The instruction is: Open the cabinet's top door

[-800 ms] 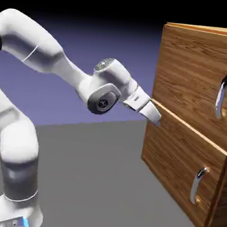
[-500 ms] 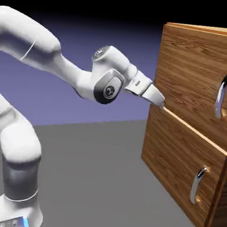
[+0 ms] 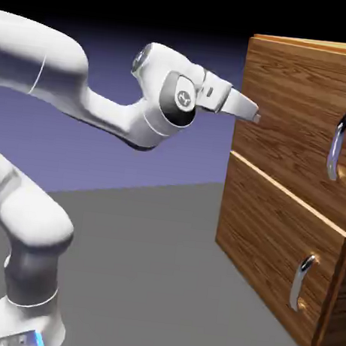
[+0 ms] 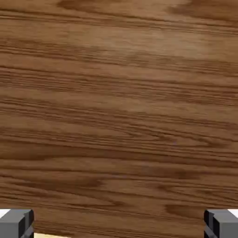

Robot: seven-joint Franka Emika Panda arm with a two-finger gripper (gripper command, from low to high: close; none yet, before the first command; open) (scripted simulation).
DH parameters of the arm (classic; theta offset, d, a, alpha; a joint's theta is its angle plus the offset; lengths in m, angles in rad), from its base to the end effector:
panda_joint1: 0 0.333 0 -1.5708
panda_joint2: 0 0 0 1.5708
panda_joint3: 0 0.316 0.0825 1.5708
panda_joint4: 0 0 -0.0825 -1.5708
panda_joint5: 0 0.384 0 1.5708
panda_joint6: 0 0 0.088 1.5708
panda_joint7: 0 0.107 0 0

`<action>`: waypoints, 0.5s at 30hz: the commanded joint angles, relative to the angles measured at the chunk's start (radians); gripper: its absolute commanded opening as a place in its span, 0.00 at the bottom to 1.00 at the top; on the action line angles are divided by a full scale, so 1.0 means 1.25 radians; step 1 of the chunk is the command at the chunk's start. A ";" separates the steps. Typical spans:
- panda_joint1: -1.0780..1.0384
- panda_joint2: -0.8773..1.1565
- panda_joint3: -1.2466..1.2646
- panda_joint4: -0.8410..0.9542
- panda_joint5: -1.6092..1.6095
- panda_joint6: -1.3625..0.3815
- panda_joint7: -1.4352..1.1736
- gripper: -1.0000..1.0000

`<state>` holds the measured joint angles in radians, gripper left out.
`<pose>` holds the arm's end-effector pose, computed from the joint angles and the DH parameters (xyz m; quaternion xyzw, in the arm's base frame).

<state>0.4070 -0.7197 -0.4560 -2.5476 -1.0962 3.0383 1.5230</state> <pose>0.3809 0.0104 0.6004 -0.7825 0.2600 -0.5235 0.2144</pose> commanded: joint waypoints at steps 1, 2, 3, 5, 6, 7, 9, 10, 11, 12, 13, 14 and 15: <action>0.013 -0.005 -0.014 0.008 -0.035 0.000 0.025 1.00; 0.025 -0.010 -0.029 0.017 -0.070 0.000 0.050 1.00; 0.038 -0.014 -0.043 0.025 -0.104 0.000 0.074 1.00; 0.063 -0.024 -0.072 0.042 -0.174 0.000 0.124 1.00; 0.075 -0.029 -0.087 0.050 -0.209 0.000 0.149 1.00; 0.088 -0.033 -0.101 0.058 -0.244 0.000 0.174 1.00; 0.113 -0.043 -0.130 0.075 -0.313 0.000 0.223 1.00; 0.125 -0.048 -0.145 0.083 -0.348 0.000 0.248 1.00; 0.138 -0.052 -0.159 0.092 -0.383 0.000 0.273 1.00; 0.150 -0.057 -0.174 0.100 -0.418 0.001 0.298 1.00; 0.163 -0.062 -0.188 0.108 -0.452 0.001 0.323 1.00; 0.176 -0.067 -0.203 0.117 -0.487 0.001 0.348 1.00; 0.188 -0.071 -0.217 0.125 -0.522 0.001 0.372 1.00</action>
<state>0.6420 -0.8088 -0.7274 -2.3914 -1.7486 3.0391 1.9884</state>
